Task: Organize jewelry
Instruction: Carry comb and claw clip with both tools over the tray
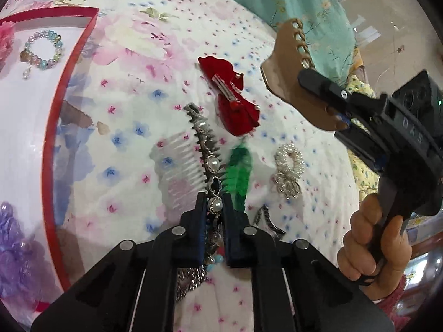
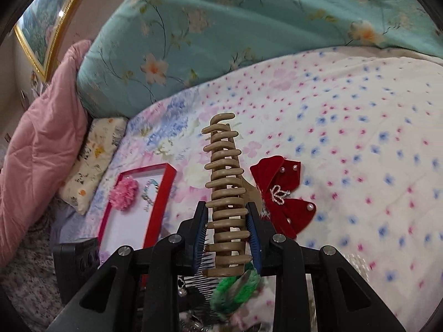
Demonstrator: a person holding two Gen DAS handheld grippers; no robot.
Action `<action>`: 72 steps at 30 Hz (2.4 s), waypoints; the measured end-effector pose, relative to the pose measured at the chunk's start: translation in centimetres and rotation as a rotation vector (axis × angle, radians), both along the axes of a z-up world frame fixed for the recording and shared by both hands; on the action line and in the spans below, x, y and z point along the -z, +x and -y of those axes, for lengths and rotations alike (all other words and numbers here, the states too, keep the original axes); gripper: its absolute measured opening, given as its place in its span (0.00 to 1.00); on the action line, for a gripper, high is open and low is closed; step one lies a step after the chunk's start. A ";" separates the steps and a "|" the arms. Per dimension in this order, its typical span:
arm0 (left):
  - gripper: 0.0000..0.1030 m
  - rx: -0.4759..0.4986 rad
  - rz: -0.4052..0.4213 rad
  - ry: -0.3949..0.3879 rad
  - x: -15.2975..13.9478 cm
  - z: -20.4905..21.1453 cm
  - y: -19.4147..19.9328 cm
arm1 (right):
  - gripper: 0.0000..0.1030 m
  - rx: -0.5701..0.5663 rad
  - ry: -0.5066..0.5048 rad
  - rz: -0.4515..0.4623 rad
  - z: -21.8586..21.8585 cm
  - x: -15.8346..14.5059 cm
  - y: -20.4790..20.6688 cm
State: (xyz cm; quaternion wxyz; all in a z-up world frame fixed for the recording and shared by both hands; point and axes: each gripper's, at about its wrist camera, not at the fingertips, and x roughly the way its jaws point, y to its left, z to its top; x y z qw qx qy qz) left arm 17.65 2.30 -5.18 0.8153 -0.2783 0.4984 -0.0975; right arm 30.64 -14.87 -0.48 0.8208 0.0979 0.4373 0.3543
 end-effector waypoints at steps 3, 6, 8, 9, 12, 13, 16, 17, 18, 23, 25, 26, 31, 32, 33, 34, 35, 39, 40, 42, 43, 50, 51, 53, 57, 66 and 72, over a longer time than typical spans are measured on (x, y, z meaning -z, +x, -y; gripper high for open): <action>0.08 -0.003 0.011 -0.003 -0.7 -0.2 -1.0 | 0.27 0.003 0.009 0.001 0.5 -0.4 -1.4; 0.08 -0.011 0.024 0.002 -1.4 -0.8 -2.0 | 0.27 0.000 0.021 -0.016 0.8 -0.3 -2.4; 0.08 -0.030 0.037 -0.004 -2.0 -1.6 -2.8 | 0.27 -0.001 0.015 -0.021 0.8 -0.1 -3.1; 0.08 -0.039 0.046 -0.004 -2.3 -2.1 -3.1 | 0.27 -0.004 0.014 -0.024 0.7 0.0 -3.5; 0.08 -0.069 0.067 0.005 -3.4 -3.5 -4.1 | 0.27 -0.017 0.020 -0.039 0.3 0.4 -4.2; 0.08 -0.082 0.073 0.005 -3.7 -4.1 -4.3 | 0.27 -0.021 0.016 -0.038 0.1 0.4 -4.5; 0.08 -0.114 0.086 0.005 -4.1 -5.7 -5.1 | 0.27 -0.035 0.020 -0.044 -0.7 0.6 -5.1; 0.08 -0.131 0.089 0.005 -4.2 -6.4 -5.4 | 0.27 -0.042 0.019 -0.044 -1.1 0.6 -5.3; 0.08 -0.142 0.091 0.004 -4.3 -6.9 -5.6 | 0.27 -0.048 0.021 -0.045 -1.4 0.5 -5.4; 0.08 -0.196 0.106 0.001 -4.7 -9.4 -6.7 | 0.27 -0.079 0.023 -0.041 -3.2 0.5 -6.1; 0.08 -0.216 0.113 0.002 -4.8 -10.3 -7.0 | 0.27 -0.089 0.025 -0.042 -4.0 0.5 -6.4; 0.08 -0.225 0.115 0.002 -4.9 -10.8 -7.2 | 0.27 -0.097 0.029 -0.044 -4.5 0.5 -6.4; 0.08 -0.264 0.128 -0.004 -5.1 -12.9 -7.8 | 0.27 -0.125 0.034 -0.042 -6.5 0.3 -6.8; 0.08 -0.271 0.129 -0.006 -5.1 -13.3 -7.9 | 0.27 -0.132 0.033 -0.040 -7.0 0.3 -6.8; 0.08 -0.278 0.129 -0.008 -5.1 -13.7 -8.1 | 0.27 -0.138 0.033 -0.038 -7.4 0.2 -6.9; 0.08 -0.286 0.129 -0.009 -5.1 -14.1 -8.2 | 0.27 -0.144 0.033 -0.038 -7.7 0.2 -6.9; 0.08 -0.294 0.129 -0.011 -5.0 -14.6 -8.3 | 0.27 -0.148 0.034 -0.039 -8.0 0.2 -6.9; 0.08 -0.320 0.131 -0.014 -5.0 -15.9 -8.6 | 0.27 -0.170 0.040 -0.050 -9.7 0.4 -7.0; 0.08 -0.326 0.132 -0.013 -4.9 -16.3 -8.6 | 0.27 -0.176 0.042 -0.054 -10.3 0.5 -6.9; 0.08 -0.339 0.133 -0.008 -4.9 -17.1 -8.6 | 0.27 -0.186 0.044 -0.057 -11.3 0.5 -6.9; 0.08 -0.344 0.132 -0.007 -4.8 -17.5 -8.6 | 0.27 -0.189 0.045 -0.056 -11.6 0.5 -7.0; 0.08 -0.387 0.130 -0.022 -4.1 -21.0 -8.3 | 0.27 -0.240 0.031 -0.055 -16.2 0.9 -7.0; 0.08 -0.396 0.128 -0.020 -3.8 -21.5 -8.1 | 0.27 -0.246 0.021 -0.053 -17.0 1.1 -6.9; 0.08 -0.412 0.121 -0.025 -3.4 -22.6 -7.9 | 0.27 -0.254 -0.002 -0.052 -18.4 1.7 -6.6; 0.08 -0.424 0.114 -0.046 -2.3 -24.2 -7.2 | 0.27 -0.257 -0.051 -0.048 -20.6 2.9 -6.1; 0.08 -0.454 0.083 -0.051 0.1 -26.1 -5.2 | 0.27 -0.267 -0.170 -0.002 -23.8 5.4 -5.3; 0.08 -0.468 0.077 -0.064 1.2 -27.1 -3.8 | 0.27 -0.255 -0.197 0.046 -24.9 5.3 -4.5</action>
